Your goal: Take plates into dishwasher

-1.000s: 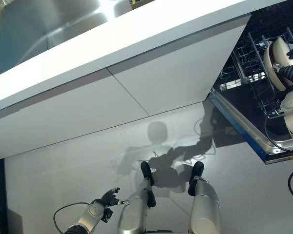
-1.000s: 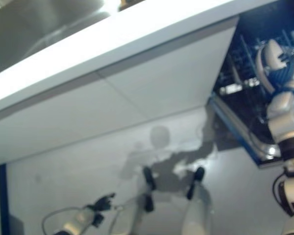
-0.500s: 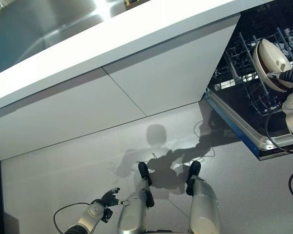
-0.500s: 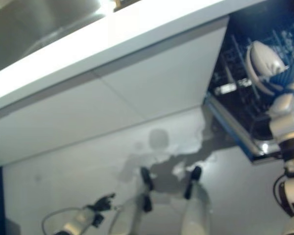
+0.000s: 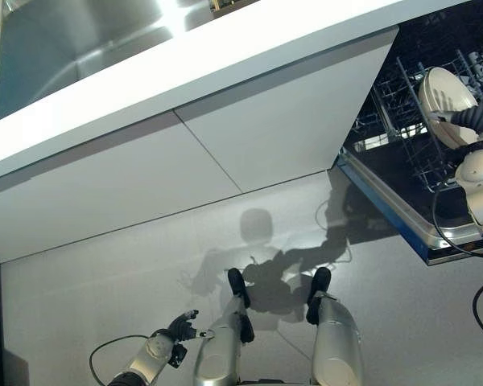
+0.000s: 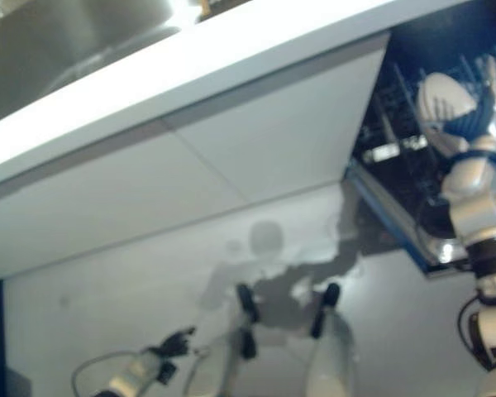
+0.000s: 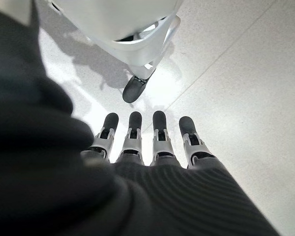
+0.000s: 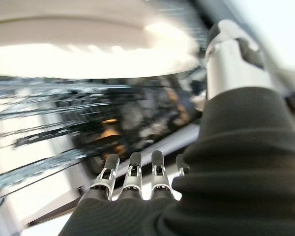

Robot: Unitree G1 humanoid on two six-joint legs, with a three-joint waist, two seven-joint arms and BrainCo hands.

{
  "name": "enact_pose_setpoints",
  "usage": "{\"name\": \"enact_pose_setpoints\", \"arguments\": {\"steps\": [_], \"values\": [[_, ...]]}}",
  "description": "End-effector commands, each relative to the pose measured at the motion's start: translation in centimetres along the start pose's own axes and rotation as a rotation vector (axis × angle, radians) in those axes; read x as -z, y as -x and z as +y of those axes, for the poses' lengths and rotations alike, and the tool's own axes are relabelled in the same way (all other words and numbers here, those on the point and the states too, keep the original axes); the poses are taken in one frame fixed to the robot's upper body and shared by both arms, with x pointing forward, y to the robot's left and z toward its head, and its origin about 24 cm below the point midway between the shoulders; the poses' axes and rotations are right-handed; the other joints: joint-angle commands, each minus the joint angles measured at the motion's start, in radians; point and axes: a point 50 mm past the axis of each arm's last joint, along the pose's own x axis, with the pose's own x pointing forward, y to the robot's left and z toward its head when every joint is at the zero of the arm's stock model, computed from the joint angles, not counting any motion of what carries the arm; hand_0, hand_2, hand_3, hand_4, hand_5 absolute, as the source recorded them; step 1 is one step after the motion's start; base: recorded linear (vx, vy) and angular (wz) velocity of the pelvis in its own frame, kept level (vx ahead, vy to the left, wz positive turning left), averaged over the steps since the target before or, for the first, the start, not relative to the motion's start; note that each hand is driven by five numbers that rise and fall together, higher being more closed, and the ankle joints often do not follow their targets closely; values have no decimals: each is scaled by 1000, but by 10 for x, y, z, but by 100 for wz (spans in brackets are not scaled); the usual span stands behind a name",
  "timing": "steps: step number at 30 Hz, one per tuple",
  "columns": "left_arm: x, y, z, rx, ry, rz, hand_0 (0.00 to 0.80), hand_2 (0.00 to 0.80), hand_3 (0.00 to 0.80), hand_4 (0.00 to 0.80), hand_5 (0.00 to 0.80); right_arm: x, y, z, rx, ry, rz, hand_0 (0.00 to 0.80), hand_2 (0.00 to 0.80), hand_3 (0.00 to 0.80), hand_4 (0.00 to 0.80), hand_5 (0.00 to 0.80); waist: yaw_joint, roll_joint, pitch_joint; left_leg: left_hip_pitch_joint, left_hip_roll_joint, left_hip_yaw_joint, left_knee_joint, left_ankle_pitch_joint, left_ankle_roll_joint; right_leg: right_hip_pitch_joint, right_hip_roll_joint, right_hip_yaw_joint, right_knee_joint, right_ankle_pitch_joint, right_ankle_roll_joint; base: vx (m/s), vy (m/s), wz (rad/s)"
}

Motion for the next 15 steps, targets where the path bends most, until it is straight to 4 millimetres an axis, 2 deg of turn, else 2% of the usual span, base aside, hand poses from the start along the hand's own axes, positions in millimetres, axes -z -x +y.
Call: {"name": "enact_pose_setpoints", "arguments": {"steps": [1, 4, 10, 12, 15], "values": [[18, 4, 0, -17, 6, 57, 0, 0, 0, 0, 0, -28, -1, -11, 72, -190, -101, 0, 0, 0, 0, 0, 5, -111, -3, 201, 3, 44, 4, -148, -62, 130, 34, 19, -279, 91, 40, 0, 0, 0], [21, 4, -2, -24, 22, 66, 0, 0, 0, 0, 0, -37, 11, -7, 51, -326, -137, 0, 0, 0, 0, 0, -7, -134, -21, 222, 4, 49, 7, -158, -56, 153, 37, 21, -286, 95, 43, -30, 38, -4], [28, 5, -3, -40, 36, 96, 0, 0, 0, 0, 0, -46, 24, -8, 49, -418, -196, 0, 0, 0, 0, 0, -8, -175, -52, 253, 4, 34, 9, -174, -50, 194, 41, 37, -309, 110, 54, -50, 56, -2], [33, 6, -3, -55, 55, 114, 0, 0, 0, 0, 0, -52, 28, -10, 47, -460, -230, 0, 0, 0, 0, 0, 0, -200, -72, 268, -4, -15, 9, -192, -43, 220, 47, 70, -322, 116, 60, -64, 130, -4], [34, 7, -2, -69, 80, 124, 0, 0, 0, 0, 0, -59, 30, -16, 57, -502, -262, 0, 0, 0, 0, 0, 6, -223, -93, 287, -19, -52, 9, -221, -32, 241, 43, 96, -329, 128, 71, -99, 178, -19]]}}
